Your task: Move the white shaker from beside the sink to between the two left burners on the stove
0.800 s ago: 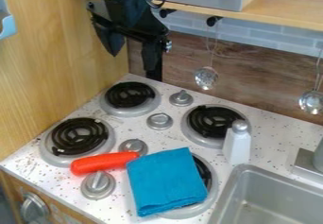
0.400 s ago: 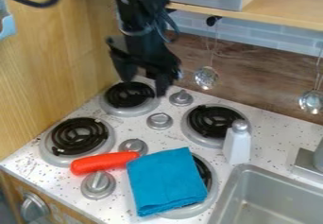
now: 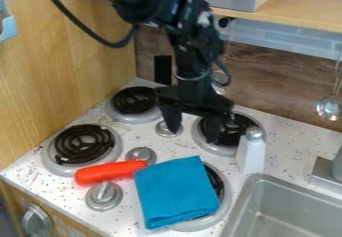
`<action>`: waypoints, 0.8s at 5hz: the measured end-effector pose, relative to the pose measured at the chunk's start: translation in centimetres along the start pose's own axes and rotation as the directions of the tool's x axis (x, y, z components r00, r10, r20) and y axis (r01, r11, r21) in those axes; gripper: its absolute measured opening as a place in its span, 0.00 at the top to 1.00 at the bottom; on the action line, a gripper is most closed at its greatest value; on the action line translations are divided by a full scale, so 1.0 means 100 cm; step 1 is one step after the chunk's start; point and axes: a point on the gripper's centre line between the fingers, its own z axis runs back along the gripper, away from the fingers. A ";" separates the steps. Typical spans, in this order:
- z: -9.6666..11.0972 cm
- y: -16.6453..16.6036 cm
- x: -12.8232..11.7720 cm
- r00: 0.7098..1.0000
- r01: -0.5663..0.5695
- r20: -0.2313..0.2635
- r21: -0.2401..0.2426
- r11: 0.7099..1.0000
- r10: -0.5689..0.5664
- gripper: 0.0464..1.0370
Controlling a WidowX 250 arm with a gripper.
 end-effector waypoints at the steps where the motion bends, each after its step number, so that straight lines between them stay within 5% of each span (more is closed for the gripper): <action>1: -0.011 -0.029 0.011 0.991 -0.132 0.028 0.005 0.991 0.132 0.03; 4: -0.035 -0.061 0.048 0.926 -0.370 0.081 0.016 0.929 0.368 0.03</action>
